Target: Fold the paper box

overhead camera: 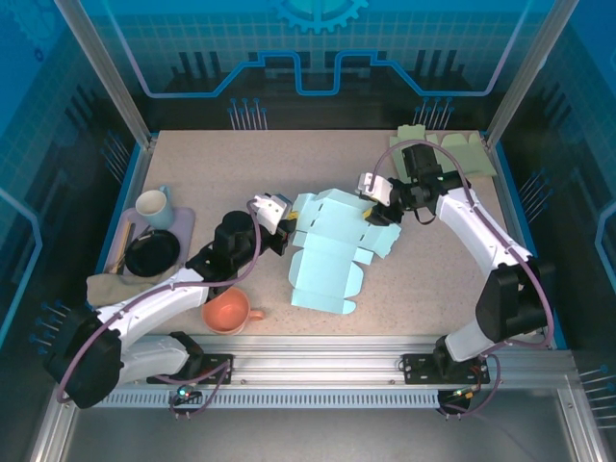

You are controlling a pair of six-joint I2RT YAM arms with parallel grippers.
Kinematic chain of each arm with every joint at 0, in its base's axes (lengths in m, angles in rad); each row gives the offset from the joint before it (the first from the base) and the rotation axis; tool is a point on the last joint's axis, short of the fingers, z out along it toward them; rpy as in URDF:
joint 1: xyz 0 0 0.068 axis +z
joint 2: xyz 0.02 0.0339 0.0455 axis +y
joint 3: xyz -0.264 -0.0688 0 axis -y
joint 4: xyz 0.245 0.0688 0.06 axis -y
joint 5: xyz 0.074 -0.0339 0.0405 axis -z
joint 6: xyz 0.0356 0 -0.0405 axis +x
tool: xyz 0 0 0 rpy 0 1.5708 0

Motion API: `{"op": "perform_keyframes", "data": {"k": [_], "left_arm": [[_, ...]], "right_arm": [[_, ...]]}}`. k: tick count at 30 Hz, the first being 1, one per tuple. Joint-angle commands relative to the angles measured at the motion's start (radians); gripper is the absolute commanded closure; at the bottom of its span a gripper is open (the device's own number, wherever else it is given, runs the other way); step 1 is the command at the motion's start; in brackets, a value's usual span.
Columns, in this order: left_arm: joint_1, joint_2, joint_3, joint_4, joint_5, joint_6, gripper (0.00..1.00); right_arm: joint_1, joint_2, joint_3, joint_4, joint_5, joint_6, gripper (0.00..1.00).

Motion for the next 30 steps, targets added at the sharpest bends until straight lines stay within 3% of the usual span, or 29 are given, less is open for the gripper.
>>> {"op": "perform_keyframes", "data": {"k": [1,12,16,17,18,21,24,27,30], "left_arm": [[-0.006,-0.031,-0.015,0.044,-0.017,0.016,1.0],[-0.006,-0.023,-0.011,0.04,-0.067,0.013,1.0],[-0.007,-0.02,-0.011,0.043,-0.1,0.007,1.0],[-0.006,-0.02,-0.011,0.043,-0.109,0.004,1.0],[-0.006,-0.02,-0.011,0.044,-0.121,0.0,0.98],[-0.006,-0.015,-0.004,0.044,-0.199,-0.022,0.75],[-0.005,-0.021,0.009,0.017,-0.399,-0.141,0.62],[-0.003,-0.064,0.019,-0.093,-0.547,-0.386,0.57],[-0.004,-0.141,0.03,-0.163,-0.448,-0.495,0.59]], "right_arm": [[-0.013,0.005,0.031,-0.037,-0.012,-0.008,0.58],[-0.005,0.002,0.051,-0.054,0.028,0.006,0.75],[0.007,0.013,0.072,-0.087,0.058,0.0,0.99],[0.012,0.02,0.081,-0.098,0.067,0.0,1.0],[0.017,0.027,0.095,-0.114,0.085,0.005,1.0],[0.04,0.029,0.115,-0.122,0.125,0.038,1.0],[0.057,0.037,0.153,-0.145,0.153,0.092,1.0],[0.08,0.046,0.176,-0.162,0.208,0.12,1.0],[0.092,0.06,0.19,-0.169,0.259,0.144,1.0]]}}
